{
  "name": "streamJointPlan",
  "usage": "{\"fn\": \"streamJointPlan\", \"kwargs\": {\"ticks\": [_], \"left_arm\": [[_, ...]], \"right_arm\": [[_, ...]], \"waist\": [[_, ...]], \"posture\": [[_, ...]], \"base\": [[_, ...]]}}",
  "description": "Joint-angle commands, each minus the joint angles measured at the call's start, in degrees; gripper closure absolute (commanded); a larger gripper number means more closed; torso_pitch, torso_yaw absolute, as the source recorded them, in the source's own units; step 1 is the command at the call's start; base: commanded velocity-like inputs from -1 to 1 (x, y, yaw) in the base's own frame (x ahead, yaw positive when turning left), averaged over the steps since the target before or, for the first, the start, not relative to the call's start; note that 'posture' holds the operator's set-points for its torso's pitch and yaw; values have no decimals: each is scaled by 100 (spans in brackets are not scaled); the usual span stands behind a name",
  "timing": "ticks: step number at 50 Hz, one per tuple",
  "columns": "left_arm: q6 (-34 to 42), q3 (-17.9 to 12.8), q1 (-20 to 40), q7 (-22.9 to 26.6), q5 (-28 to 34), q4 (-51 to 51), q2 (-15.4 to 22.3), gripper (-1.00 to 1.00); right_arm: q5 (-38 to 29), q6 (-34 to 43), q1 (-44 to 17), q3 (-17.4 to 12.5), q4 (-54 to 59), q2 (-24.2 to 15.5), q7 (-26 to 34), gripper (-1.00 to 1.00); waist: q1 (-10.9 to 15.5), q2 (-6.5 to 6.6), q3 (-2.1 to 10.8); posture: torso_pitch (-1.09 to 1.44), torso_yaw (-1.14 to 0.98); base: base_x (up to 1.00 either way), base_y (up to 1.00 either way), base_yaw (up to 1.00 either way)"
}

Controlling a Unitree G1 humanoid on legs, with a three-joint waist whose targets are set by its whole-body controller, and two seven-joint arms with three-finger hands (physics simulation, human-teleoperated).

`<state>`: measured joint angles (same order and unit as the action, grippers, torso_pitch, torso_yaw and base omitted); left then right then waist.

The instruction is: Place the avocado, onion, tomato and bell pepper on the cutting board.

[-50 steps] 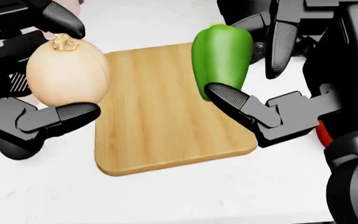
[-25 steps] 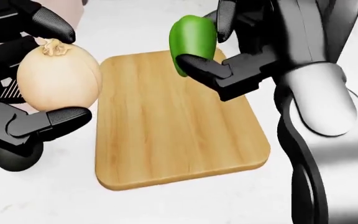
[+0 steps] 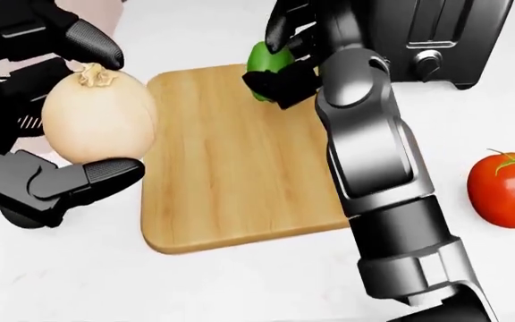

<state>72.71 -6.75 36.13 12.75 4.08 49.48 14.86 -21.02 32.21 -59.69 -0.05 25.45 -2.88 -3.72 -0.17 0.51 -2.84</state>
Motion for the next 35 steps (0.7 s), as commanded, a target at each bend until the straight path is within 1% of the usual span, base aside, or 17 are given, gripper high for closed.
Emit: {"fn": "streamJointPlan", "kwargs": {"ticks": [1, 6, 7, 9, 12, 16, 18, 20, 21, 24, 26, 27, 29, 31, 32, 34, 35], "left_arm": [[-94, -132, 141, 17, 34, 217, 72, 76], [225, -362, 143, 193, -73, 512, 220, 76], [83, -265, 168, 101, -42, 353, 182, 76], [-28, -173, 195, 19, -18, 225, 132, 76], [-175, -83, 232, -43, 23, 66, 88, 77], [-237, -62, 220, -44, 57, 31, 55, 76], [-272, -80, 193, -39, 66, 22, 43, 75], [-222, -115, 166, -1, 58, 96, 66, 75], [-105, -193, 153, 74, 23, 227, 111, 74], [-146, -162, 141, 39, 29, 192, 97, 73], [-121, -193, 116, 70, 11, 240, 121, 73], [-200, -141, 120, 19, 31, 162, 82, 73], [-139, -202, 97, 60, 10, 242, 110, 73], [-37, -261, 92, 98, -18, 345, 142, 73], [-69, -234, 89, 72, -13, 315, 132, 73], [-159, -180, 85, 19, 8, 232, 104, 74], [-194, -155, 79, 1, 18, 203, 88, 74]], "right_arm": [[6, -491, -277, -52, -61, -70, -202, 100], [88, -573, -246, -71, 10, -102, -294, 100], [74, -585, -227, -57, 13, -102, -317, 100], [64, -679, -253, -69, 134, -94, -437, 100], [137, -982, -352, -116, 523, -82, -707, 100], [220, -1348, -451, -117, 1048, -84, -965, 100], [254, -1382, -469, -122, 1120, -92, -994, 98], [281, -1448, -465, -102, 1208, -90, -983, 83], [282, -1465, -462, -95, 1238, -85, -990, 77], [287, -1467, -407, -85, 1211, -83, -963, 70], [276, -1440, -336, -66, 1137, -79, -910, 57], [268, -1422, -312, -58, 1099, -72, -893, 50], [229, -1378, -269, -30, 1010, -64, -829, 40], [216, -1371, -245, -31, 980, -54, -793, 21], [205, -1409, -216, -32, 1015, -54, -792, 10], [178, -1398, -198, -23, 987, -46, -761, 1], [156, -1392, -191, -14, 958, -42, -744, -7]], "waist": [[2, 18, 187], [3, 19, 189], [6, 19, 187], [15, 11, 177], [25, 9, 196], [19, 7, 217], [18, 2, 221], [21, -1, 226], [22, 0, 225], [17, 2, 220], [27, -1, 219], [28, -1, 219], [34, -4, 223], [31, -2, 226], [27, 0, 225], [26, -3, 216], [30, -6, 217]], "posture": [[0, 0], [0, 0], [0, 0], [0, 0], [0, 0], [0, 0], [0, 0], [0, 0], [0, 0], [0, 0], [0, 0], [0, 0], [0, 0], [0, 0], [0, 0], [0, 0], [0, 0]], "base": [[0, 0, 0], [0, 0, 0], [0, 0, 0], [0, 0, 0], [0, 0, 0], [0, 0, 0], [0, 0, 0], [0, 0, 0], [0, 0, 0], [0, 0, 0], [0, 0, 0], [0, 0, 0], [0, 0, 0], [0, 0, 0], [0, 0, 0], [0, 0, 0], [0, 0, 0]]}}
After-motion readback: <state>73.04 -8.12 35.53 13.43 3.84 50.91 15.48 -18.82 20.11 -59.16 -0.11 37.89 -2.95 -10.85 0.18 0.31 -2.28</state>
